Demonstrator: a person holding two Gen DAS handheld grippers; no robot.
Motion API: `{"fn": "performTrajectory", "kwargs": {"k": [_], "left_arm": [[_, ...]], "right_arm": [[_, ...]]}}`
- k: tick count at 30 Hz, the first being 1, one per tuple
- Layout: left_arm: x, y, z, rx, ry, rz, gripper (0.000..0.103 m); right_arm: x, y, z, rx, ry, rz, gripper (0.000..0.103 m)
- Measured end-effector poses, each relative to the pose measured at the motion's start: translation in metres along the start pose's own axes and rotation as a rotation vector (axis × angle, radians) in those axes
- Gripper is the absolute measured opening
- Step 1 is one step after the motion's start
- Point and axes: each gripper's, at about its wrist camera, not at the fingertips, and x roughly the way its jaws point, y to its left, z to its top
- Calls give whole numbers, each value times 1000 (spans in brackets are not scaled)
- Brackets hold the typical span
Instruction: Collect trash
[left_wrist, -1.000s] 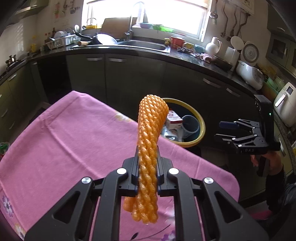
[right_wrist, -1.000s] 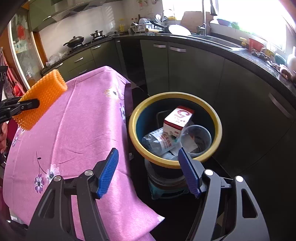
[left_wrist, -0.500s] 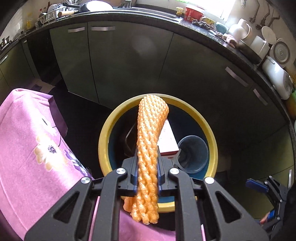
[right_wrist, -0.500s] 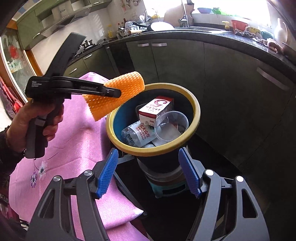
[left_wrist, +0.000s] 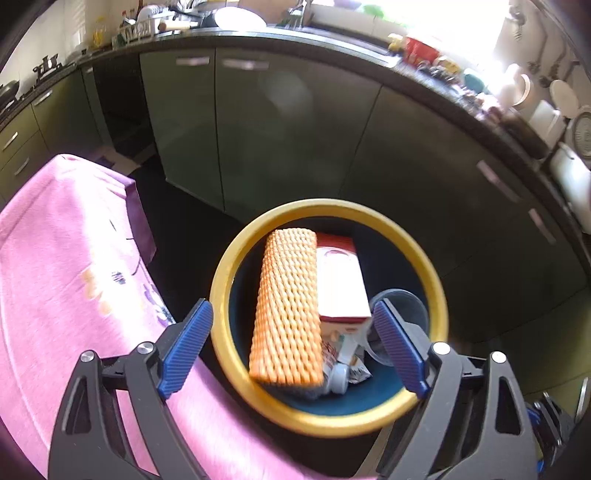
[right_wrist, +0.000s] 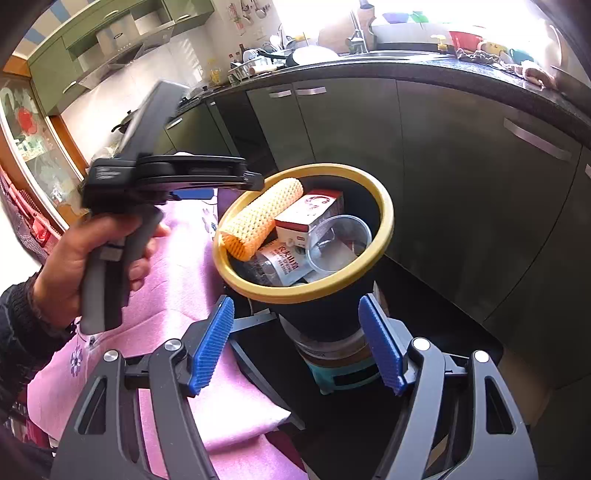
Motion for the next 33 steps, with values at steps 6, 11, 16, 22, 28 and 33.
{"fn": "performTrajectory", "kwargs": {"k": [6,11,16,22,28,33], "left_arm": [[-90,17,-50,68,-151,12,96],[-173,39,-105,70,-301,91,96],[-241,70,-161,-5,-406,238,97],[-301,97,-219,-109,-439,461,97],[-363,113,-272,-226,-518,575,97],[-390,120,-300,-310,-538,619,96]], "right_arm": [[-6,26,-5,-44,-3,14,75],[-17,58,-14,-117,-22,12,85],[-32,90,-18,-188,-64,17,96],[-53,123,-23,-264,-110,10,98],[-87,145,-30,-293,-178,8,98],[-113,150,-37,-317,-220,-52,98]]}}
